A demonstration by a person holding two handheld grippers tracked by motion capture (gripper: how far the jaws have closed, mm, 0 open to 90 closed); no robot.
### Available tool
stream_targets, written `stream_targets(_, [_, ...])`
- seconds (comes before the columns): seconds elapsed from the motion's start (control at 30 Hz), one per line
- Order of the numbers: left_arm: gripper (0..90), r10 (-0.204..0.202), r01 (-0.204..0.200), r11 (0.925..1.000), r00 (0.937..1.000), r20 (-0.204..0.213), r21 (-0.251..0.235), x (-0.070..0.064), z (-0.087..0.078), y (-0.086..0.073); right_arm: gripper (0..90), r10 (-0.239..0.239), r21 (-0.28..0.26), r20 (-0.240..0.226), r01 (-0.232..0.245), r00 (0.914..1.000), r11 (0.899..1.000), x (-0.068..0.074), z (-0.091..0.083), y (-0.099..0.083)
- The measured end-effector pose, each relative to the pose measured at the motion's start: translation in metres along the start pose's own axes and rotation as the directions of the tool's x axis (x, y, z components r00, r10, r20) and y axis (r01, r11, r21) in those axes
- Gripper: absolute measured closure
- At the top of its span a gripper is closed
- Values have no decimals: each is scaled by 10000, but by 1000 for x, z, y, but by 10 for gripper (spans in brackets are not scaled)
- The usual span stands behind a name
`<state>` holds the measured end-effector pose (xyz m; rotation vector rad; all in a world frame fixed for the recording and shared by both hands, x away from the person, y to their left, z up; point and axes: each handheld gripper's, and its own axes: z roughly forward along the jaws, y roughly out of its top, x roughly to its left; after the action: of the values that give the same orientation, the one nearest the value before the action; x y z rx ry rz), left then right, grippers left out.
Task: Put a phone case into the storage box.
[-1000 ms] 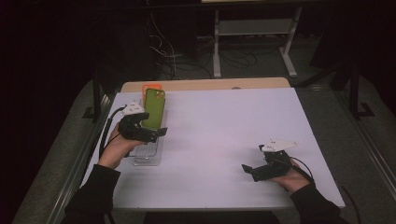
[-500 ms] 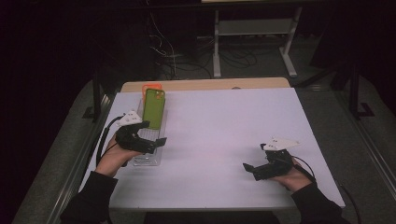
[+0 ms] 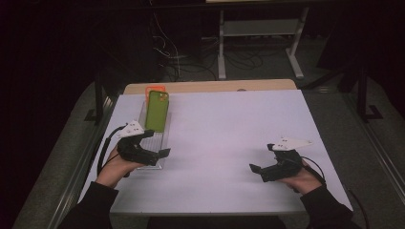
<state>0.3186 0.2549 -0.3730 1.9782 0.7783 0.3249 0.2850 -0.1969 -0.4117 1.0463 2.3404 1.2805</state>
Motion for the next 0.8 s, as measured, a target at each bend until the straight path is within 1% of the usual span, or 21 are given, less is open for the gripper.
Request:
stream_targets(0.1, [17, 29, -29, 10000, 10000, 67, -50, -2, -2, -6, 0, -67, -61, -150, 66, 9999, 10000, 2, -2, 3])
stream_targets(0.2, [17, -16, 17, 9999, 9999, 100, -128, -4, -4, -12, 0, -80, -128, -186, 78, 9998, 9999, 3, -4, 6])
stream_targets(0.23, [17, 43, -42, 9999, 10000, 83, -154, -5, -5, -14, 0, -164, -184, -198, 161, 9997, 9997, 4, -4, 6])
stream_targets(0.3, [17, 96, -95, 9998, 9999, 60, -202, -6, -5, -16, 0, -168, -167, -216, 164, 9996, 9997, 4, -5, 7])
stream_targets(0.37, [17, 91, -91, 9998, 10000, 30, -190, -7, -6, -19, 0, -153, -156, -232, 149, 9996, 9998, 5, -5, 7])
stream_targets(0.4, [17, 175, -175, 9997, 9998, 4, -196, -7, -6, -20, 0, -163, -156, -233, 159, 9996, 9998, 5, -5, 7])
stream_targets(0.5, [17, 78, -77, 9998, 9999, 66, -165, -7, -5, -24, 0, -208, -204, -223, 203, 9995, 9996, 5, -5, 8])
stream_targets(0.53, [17, 160, -160, 9998, 9999, 52, -138, -7, -5, -25, 0, -230, -230, -213, 225, 9995, 9995, 5, -5, 8])
stream_targets(0.6, [17, 102, -101, 9999, 9999, 109, -69, -7, -4, -28, 0, -231, -237, -216, 226, 9995, 9995, 5, -6, 8])
stream_targets(0.67, [17, 170, -170, 9999, 9998, 122, -25, -7, -3, -29, 0, -277, -216, -214, 272, 9994, 9994, 4, -6, 7])
stream_targets(0.7, [17, 206, -206, 9998, 9997, 136, -10, -7, -3, -29, 0, -196, -176, -215, 193, 9996, 9997, 5, -6, 7])
stream_targets(0.8, [17, 148, -148, 9999, 9998, 137, -44, -7, -3, -29, 0, -200, -198, -209, 196, 9996, 9996, 4, -6, 7])
